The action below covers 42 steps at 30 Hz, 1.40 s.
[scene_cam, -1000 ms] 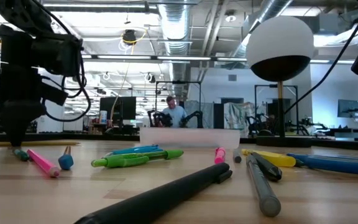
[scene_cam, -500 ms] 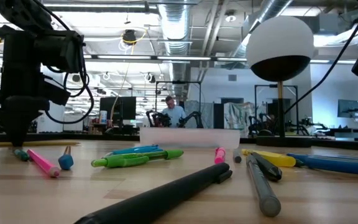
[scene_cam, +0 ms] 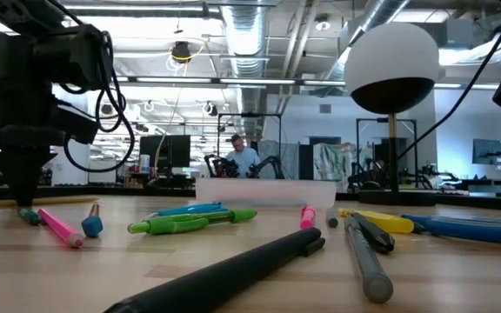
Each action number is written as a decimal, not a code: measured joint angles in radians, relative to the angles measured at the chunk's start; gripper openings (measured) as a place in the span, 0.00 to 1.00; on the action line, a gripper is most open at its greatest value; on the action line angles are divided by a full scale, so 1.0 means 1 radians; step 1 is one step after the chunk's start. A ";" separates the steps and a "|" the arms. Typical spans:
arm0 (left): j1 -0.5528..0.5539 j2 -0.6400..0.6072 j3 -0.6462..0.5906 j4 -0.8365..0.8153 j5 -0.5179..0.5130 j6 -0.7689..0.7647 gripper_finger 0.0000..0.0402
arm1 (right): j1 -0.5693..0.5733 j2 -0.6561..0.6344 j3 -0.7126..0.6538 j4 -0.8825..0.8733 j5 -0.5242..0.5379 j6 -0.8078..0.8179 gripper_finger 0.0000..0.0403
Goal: Pick & place school supplies into a supply box
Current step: Put the yellow pencil into the supply box
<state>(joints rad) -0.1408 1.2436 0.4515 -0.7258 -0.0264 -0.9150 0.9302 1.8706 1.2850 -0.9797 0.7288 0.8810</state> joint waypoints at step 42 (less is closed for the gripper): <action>-0.221 0.008 0.063 0.190 -0.210 0.188 0.00 | -0.002 0.000 0.000 0.011 0.003 0.000 0.22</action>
<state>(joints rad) -0.3622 1.2514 0.5144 -0.5360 -0.2361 -0.7270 0.9283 1.8702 1.2850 -0.9688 0.7322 0.8814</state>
